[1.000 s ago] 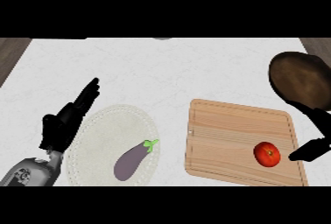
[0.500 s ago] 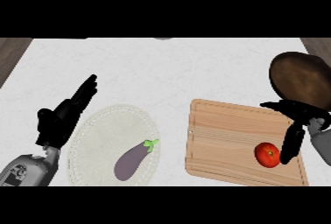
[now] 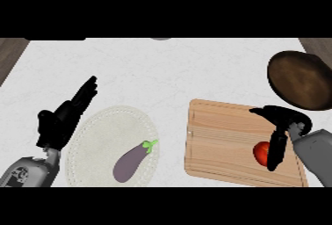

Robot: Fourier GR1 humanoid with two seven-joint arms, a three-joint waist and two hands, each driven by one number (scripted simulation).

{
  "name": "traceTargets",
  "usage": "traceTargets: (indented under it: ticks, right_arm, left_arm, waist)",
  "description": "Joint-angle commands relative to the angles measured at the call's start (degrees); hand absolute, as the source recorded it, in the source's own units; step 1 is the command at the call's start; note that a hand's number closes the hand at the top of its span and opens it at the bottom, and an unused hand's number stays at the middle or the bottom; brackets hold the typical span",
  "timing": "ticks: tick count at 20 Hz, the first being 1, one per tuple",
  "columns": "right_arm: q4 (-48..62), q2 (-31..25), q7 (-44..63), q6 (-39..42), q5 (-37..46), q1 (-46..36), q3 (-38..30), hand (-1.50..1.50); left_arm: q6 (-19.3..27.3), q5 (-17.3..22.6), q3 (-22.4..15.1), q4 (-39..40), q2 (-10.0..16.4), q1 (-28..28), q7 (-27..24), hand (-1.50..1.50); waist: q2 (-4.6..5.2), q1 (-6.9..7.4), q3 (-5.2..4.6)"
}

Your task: Pick the tomato from the cutting board and place it in the pan

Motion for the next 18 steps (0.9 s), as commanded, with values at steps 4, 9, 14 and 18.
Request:
traceTargets:
  ticks: [4, 9, 14, 18]
  right_arm:
    - [0.73, -0.37, 3.68, 4.55, 3.72, 0.57, -1.8, -1.5]
    - [1.38, 2.65, -1.31, 1.41, 11.31, 5.5, 0.17, -1.5]
    - [2.81, 3.51, -4.95, 0.93, 15.04, 7.22, -2.11, -1.5]
    - [0.94, 8.15, -1.92, 1.6, 17.67, 8.83, -3.06, -1.5]
  left_arm:
    - [0.06, -2.84, 1.28, -2.24, -1.87, -0.14, 2.57, 0.0]
    - [-2.95, -2.85, 3.74, -0.11, -3.32, 0.24, 1.14, 0.0]
    - [-3.36, -4.85, 4.6, -5.75, -3.43, -1.06, 8.22, 0.0]
    - [-6.24, -5.71, 6.15, -6.23, -4.68, 4.95, 3.07, 0.0]
  waist:
    - [0.04, 0.03, 0.04]
    - [0.06, -0.03, 0.05]
    - [0.05, -0.01, 0.07]
    - [0.02, 0.06, 0.05]
